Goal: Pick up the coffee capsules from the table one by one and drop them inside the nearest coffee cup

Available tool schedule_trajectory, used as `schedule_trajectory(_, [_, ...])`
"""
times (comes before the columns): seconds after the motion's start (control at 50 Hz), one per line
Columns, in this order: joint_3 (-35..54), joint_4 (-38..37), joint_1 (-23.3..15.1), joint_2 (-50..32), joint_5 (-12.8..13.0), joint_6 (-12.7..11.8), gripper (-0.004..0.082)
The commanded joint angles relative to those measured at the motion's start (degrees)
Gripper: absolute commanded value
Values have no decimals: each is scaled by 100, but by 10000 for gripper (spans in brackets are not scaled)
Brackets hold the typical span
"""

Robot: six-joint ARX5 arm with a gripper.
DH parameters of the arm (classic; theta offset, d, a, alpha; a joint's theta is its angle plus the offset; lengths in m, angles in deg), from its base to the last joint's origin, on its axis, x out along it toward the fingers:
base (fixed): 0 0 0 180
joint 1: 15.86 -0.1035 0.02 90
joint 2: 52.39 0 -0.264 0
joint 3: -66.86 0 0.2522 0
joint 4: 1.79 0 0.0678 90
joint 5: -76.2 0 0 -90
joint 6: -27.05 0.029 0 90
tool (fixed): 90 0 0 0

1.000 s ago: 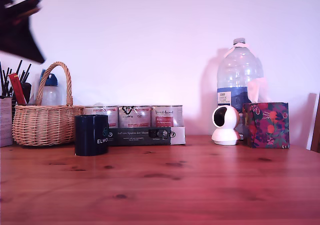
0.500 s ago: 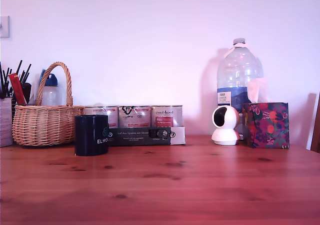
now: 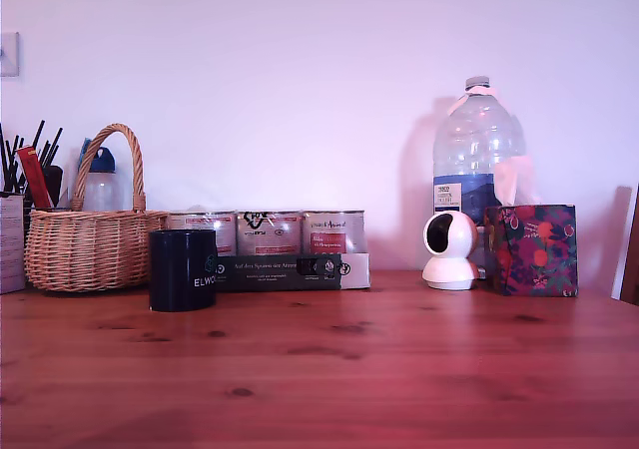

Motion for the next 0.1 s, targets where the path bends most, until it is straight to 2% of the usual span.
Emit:
schedule_trajectory(0.0, [144,68,9,-190,13,-17,-13])
schedule_trajectory(0.08, [144,162,13,-446,11,-17,-13])
